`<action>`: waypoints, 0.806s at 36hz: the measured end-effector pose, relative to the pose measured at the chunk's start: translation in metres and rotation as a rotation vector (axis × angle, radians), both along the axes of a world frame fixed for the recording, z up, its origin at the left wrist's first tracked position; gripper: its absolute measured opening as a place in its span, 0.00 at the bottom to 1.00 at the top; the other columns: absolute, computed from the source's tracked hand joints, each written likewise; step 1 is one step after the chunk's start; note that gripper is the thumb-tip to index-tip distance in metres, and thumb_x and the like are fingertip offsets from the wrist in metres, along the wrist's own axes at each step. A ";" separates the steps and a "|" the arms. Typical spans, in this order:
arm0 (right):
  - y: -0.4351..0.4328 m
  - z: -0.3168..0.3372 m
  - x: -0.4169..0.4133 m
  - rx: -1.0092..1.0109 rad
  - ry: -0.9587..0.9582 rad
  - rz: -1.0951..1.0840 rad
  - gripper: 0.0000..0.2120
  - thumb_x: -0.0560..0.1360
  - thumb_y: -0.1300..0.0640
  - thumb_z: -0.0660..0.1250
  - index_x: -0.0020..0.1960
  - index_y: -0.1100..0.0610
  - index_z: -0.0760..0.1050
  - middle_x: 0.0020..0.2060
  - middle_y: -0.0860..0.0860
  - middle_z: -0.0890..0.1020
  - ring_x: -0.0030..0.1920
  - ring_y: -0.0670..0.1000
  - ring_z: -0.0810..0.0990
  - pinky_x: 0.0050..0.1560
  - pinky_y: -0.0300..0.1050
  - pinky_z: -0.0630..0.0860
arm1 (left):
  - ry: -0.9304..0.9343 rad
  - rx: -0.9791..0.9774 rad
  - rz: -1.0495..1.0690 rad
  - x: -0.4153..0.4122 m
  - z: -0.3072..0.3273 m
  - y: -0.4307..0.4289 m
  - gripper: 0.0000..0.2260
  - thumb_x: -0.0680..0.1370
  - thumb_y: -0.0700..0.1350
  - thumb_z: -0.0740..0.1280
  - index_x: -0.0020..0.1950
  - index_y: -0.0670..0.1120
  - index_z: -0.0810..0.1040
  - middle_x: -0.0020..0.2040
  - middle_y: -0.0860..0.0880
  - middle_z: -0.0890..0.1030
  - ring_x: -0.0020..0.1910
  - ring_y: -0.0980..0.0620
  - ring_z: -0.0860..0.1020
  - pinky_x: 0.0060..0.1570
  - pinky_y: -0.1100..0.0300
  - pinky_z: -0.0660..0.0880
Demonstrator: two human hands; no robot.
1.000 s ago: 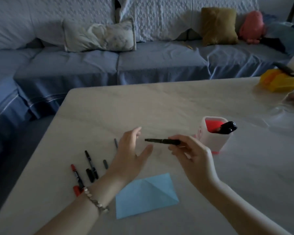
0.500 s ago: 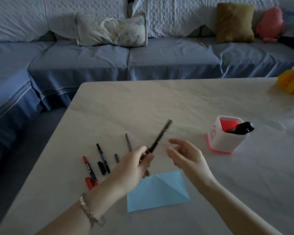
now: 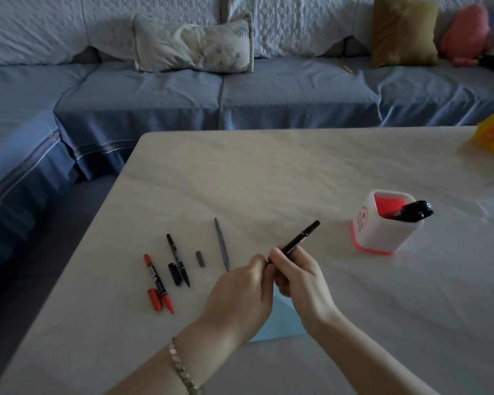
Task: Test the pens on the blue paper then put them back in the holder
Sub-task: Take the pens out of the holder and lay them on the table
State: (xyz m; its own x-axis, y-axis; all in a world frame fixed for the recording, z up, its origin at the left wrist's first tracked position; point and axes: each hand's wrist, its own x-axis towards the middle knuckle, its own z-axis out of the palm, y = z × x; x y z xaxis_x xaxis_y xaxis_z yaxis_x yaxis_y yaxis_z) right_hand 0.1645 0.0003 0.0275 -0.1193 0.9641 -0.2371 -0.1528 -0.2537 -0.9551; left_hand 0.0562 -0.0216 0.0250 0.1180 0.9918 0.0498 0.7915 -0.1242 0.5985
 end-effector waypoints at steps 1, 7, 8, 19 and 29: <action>0.000 0.001 0.002 0.016 0.023 0.012 0.11 0.78 0.64 0.59 0.36 0.60 0.69 0.20 0.44 0.66 0.21 0.41 0.61 0.23 0.31 0.60 | -0.011 0.005 -0.005 -0.001 0.001 0.000 0.15 0.81 0.53 0.50 0.48 0.46 0.72 0.37 0.50 0.78 0.38 0.46 0.78 0.37 0.54 0.70; -0.002 0.005 0.010 0.092 0.062 0.054 0.10 0.78 0.65 0.57 0.38 0.61 0.68 0.21 0.44 0.68 0.22 0.42 0.62 0.23 0.31 0.60 | -0.039 0.000 -0.016 -0.003 0.006 -0.003 0.18 0.77 0.60 0.51 0.39 0.48 0.69 0.27 0.52 0.69 0.26 0.52 0.69 0.27 0.61 0.61; 0.002 0.005 0.011 0.094 0.091 -0.009 0.11 0.78 0.66 0.56 0.37 0.60 0.67 0.20 0.44 0.67 0.22 0.42 0.62 0.23 0.32 0.60 | -0.027 -0.004 0.000 -0.003 0.007 -0.003 0.19 0.76 0.62 0.50 0.37 0.49 0.67 0.26 0.52 0.68 0.25 0.53 0.68 0.26 0.62 0.60; 0.079 -0.019 0.052 -0.154 -0.372 0.093 0.10 0.74 0.61 0.66 0.35 0.60 0.76 0.28 0.54 0.77 0.25 0.46 0.73 0.26 0.33 0.70 | -0.226 -0.224 0.229 -0.054 -0.023 0.011 0.10 0.81 0.44 0.51 0.44 0.48 0.69 0.34 0.47 0.73 0.32 0.49 0.71 0.35 0.54 0.67; 0.120 -0.042 -0.009 -0.007 -0.869 0.409 0.18 0.72 0.54 0.70 0.59 0.59 0.74 0.36 0.54 0.80 0.31 0.50 0.77 0.25 0.34 0.70 | -0.329 -0.186 0.338 -0.060 -0.043 0.065 0.05 0.79 0.44 0.62 0.46 0.46 0.76 0.40 0.52 0.78 0.43 0.52 0.75 0.37 0.68 0.67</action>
State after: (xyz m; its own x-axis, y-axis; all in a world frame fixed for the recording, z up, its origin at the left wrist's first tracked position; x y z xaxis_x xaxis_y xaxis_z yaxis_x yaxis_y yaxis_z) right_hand 0.1559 0.1207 -0.0141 -0.2257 0.8852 -0.4067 0.7095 -0.1367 -0.6913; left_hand -0.0035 0.0434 -0.0178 -0.2034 0.9674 -0.1510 0.5348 0.2389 0.8105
